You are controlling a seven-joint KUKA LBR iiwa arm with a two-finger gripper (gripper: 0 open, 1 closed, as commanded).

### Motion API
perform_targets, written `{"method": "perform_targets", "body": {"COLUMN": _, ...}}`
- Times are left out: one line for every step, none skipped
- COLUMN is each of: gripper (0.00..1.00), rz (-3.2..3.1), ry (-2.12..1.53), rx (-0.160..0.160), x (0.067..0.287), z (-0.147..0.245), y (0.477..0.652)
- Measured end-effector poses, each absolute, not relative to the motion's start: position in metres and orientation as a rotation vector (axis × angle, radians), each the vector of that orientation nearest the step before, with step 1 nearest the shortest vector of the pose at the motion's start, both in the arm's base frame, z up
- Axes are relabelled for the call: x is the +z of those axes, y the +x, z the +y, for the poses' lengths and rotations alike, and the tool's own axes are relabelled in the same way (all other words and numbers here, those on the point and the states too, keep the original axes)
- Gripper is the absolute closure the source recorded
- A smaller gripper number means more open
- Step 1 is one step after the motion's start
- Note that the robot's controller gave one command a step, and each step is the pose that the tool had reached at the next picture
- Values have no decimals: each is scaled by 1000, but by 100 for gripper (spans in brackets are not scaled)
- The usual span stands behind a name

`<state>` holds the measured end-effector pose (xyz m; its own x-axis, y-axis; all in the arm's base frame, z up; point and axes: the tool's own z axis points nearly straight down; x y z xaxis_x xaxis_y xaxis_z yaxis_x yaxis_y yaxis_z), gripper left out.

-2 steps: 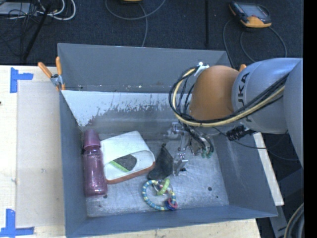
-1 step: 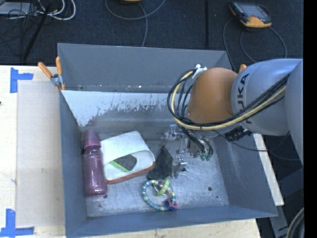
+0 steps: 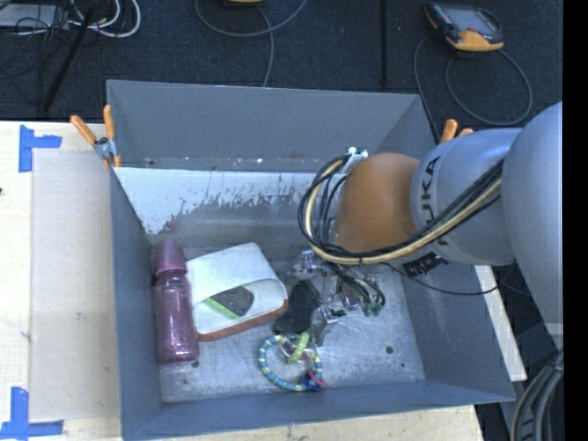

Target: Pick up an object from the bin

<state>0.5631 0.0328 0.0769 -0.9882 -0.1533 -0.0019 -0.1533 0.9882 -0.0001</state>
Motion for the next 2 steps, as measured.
{"method": "perform_targets", "body": {"gripper": 100, "rz": 3103, "ry": -433, "rx": 3, "x": 72, "z": 23, "y": 564}}
{"method": "perform_targets", "body": {"gripper": 100, "rz": 3103, "ry": -433, "rx": 3, "x": 72, "z": 23, "y": 564}}
